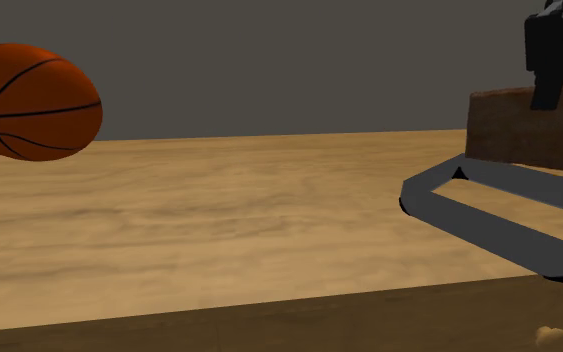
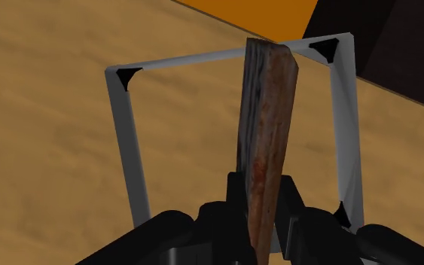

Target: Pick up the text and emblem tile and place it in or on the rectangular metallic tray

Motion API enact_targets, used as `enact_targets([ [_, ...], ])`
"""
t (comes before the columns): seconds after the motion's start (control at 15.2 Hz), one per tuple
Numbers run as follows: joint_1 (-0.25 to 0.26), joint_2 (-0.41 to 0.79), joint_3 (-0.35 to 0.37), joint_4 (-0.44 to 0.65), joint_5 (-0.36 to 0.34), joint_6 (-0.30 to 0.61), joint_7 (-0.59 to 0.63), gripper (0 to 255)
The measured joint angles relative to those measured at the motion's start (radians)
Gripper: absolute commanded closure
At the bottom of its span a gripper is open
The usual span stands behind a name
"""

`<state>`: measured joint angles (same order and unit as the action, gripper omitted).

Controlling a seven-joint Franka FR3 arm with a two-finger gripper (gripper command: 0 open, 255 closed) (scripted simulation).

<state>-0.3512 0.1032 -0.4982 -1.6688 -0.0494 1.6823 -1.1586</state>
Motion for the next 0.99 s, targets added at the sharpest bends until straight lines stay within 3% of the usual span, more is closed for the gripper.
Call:
enact_targets([
  [0.59, 0.000, 0.009, 0.001, -0.116, 0.003, 0.123, 0.007, 255],
  [0.99, 0.000, 0.009, 0.001, -0.131, 0.003, 0.139, 0.007, 255],
])
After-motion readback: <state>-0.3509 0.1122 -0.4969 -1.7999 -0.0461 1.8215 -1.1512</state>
